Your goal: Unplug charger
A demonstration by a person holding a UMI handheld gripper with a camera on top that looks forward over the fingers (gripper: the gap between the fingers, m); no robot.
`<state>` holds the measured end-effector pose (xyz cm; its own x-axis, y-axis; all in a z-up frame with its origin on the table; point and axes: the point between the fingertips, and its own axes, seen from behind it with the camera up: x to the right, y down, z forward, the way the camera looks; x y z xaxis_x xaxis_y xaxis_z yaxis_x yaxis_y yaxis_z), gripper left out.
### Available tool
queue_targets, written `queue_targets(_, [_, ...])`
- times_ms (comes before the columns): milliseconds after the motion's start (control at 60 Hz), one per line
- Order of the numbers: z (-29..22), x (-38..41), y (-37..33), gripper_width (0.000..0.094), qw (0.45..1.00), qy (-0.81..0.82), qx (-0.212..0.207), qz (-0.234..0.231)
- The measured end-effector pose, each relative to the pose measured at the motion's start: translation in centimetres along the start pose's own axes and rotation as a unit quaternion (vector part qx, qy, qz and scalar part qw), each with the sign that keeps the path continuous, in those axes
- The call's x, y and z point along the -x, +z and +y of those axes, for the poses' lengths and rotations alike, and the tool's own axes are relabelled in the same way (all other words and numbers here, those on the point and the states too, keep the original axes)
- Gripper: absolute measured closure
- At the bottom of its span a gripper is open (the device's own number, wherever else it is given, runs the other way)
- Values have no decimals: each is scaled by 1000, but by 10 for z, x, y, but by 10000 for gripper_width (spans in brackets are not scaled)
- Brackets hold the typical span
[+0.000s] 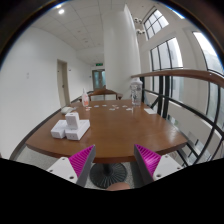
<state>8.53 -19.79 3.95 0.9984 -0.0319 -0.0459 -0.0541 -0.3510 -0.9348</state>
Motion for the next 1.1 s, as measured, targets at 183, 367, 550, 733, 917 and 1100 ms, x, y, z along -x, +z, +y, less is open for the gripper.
queue_targets(183, [0,18,2,136,1000,10,3,-23])
queue_targets(367, [-15,85,27,136,996,23,-2,-85])
queue_targets(550, [-45,140,87,145,995,-14,-27,-94])
queue_targets(733, [-66,151,139,145,997,-20,-43,-67])
queue_targets(917, [-69,160,158,620,997,-13,-47,-62])
queue_targets(1100, [-73,160,158,764,996,-21,-77,-49])
